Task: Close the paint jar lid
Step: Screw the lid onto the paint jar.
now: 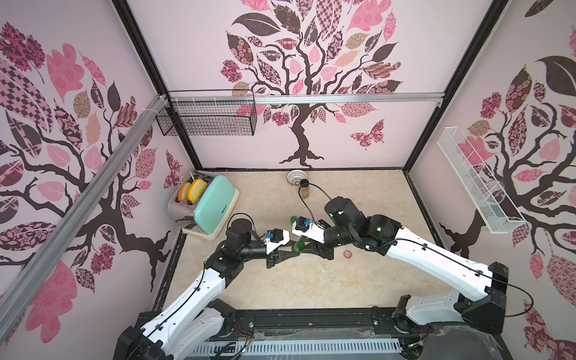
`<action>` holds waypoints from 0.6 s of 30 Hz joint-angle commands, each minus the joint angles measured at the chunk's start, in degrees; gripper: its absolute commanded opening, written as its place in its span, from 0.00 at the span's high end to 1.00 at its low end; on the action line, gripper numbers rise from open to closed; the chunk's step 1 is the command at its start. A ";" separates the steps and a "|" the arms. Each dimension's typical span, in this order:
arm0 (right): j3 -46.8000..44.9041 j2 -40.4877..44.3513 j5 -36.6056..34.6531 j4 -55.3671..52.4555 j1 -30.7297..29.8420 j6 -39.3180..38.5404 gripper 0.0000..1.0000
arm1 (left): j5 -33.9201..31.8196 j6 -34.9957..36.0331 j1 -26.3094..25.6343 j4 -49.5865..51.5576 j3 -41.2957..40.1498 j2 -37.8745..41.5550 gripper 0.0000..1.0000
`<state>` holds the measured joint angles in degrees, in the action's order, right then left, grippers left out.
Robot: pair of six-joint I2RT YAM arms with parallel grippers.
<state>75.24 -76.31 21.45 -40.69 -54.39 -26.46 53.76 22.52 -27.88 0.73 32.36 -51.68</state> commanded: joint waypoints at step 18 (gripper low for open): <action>3.88 -7.79 -14.09 3.28 -5.66 56.69 0.92 | 0.56 0.76 -0.33 -1.78 1.57 0.95 0.82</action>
<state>77.32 -81.23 8.14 -39.44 -58.92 19.27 48.05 22.55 -26.70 5.69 32.36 -51.70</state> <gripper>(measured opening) 0.325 0.319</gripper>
